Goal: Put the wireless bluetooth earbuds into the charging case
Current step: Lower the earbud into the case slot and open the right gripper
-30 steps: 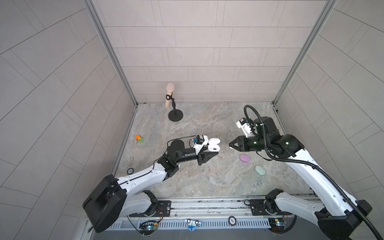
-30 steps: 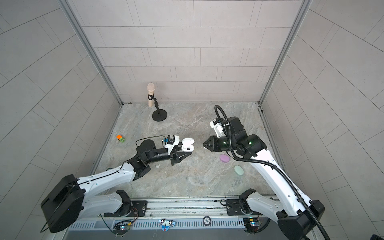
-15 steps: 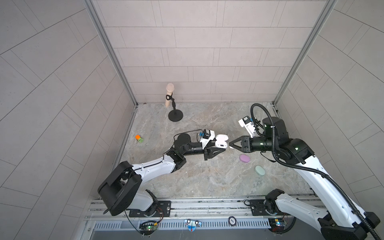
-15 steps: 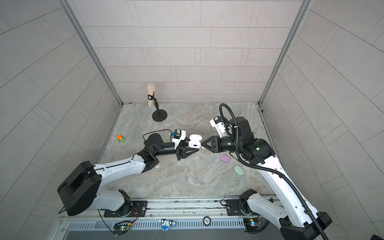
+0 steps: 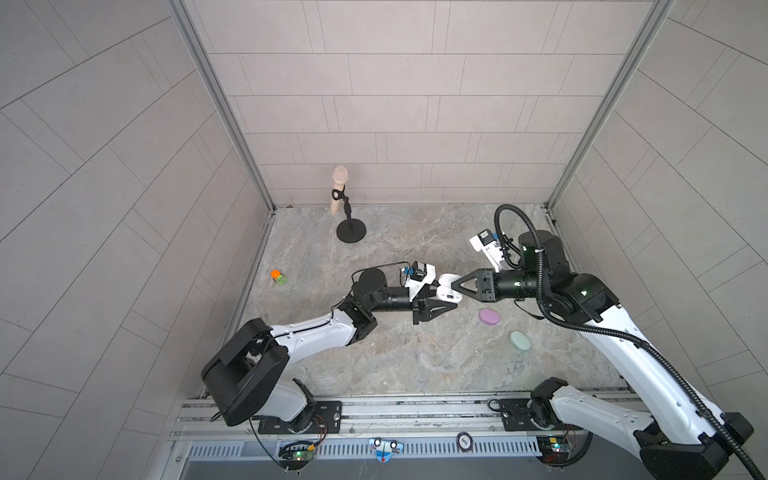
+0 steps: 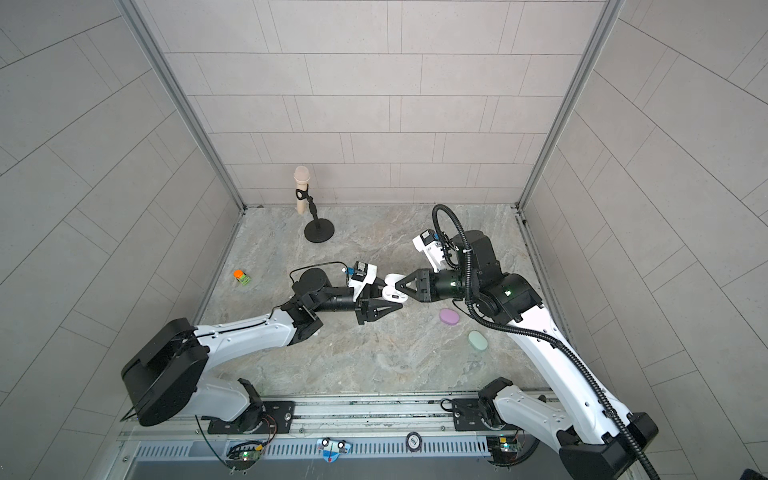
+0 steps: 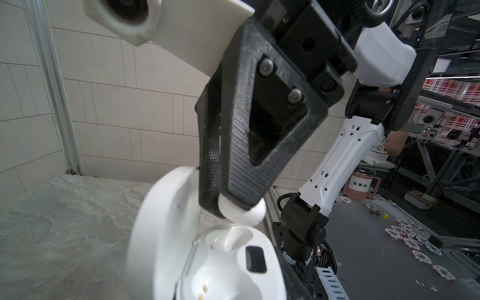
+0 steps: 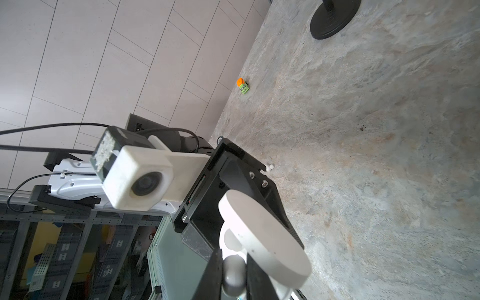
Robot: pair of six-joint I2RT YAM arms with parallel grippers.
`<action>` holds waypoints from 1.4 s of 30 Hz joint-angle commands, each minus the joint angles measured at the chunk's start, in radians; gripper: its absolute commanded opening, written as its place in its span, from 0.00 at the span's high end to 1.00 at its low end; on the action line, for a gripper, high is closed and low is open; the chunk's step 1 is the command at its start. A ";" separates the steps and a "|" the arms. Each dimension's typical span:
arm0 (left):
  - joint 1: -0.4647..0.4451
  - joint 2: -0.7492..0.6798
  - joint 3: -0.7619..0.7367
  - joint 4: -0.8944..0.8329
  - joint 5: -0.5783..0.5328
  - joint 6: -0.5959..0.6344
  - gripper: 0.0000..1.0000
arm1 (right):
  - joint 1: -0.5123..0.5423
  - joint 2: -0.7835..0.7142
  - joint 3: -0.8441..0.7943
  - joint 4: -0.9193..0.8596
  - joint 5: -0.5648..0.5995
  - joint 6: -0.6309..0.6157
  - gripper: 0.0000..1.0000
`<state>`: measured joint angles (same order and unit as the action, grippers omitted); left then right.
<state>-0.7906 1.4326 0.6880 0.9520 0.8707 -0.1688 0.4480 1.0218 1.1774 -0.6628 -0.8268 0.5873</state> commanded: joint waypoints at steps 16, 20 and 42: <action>-0.008 -0.046 0.027 0.024 0.011 -0.002 0.77 | 0.011 -0.008 -0.026 0.001 0.010 -0.023 0.82; -0.009 -0.048 0.027 0.021 0.010 0.002 0.77 | 0.011 -0.010 -0.027 -0.011 0.010 -0.030 0.82; -0.024 -0.036 0.022 0.016 0.008 0.003 0.77 | 0.024 0.000 0.028 -0.034 0.047 -0.047 0.64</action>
<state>-0.8001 1.4139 0.6937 0.9295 0.8631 -0.1787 0.4648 1.0210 1.1740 -0.6914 -0.8051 0.5591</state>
